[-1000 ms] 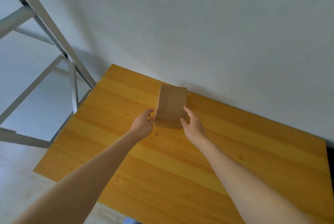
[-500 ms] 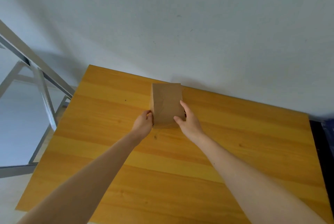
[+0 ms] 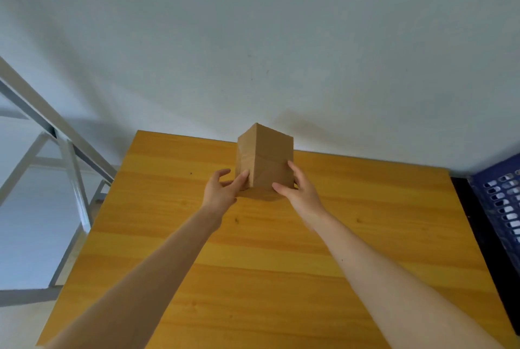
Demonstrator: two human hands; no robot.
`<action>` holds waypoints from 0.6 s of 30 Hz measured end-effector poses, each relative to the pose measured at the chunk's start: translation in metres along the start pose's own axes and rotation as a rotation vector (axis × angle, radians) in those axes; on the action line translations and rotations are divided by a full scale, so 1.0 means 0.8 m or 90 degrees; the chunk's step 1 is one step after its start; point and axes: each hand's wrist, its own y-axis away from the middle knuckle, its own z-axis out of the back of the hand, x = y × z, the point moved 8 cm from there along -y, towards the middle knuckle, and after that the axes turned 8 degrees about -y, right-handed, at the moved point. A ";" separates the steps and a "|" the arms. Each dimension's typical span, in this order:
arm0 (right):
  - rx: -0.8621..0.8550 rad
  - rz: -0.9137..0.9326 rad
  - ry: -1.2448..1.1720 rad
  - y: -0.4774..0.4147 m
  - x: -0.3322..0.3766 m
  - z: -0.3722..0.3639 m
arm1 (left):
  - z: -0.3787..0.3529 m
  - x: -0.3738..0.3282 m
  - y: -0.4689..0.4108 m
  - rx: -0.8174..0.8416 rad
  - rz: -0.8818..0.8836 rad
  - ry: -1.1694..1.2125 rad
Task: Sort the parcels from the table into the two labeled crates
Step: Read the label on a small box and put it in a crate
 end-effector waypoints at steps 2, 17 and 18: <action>0.008 -0.009 -0.065 0.013 0.006 0.011 | -0.002 -0.013 0.016 0.015 0.024 0.018; 0.092 0.107 -0.103 0.188 0.065 0.099 | -0.088 -0.066 0.232 0.076 -0.101 0.065; 0.095 0.110 -0.101 0.198 0.064 0.104 | -0.093 -0.065 0.243 0.073 -0.105 0.069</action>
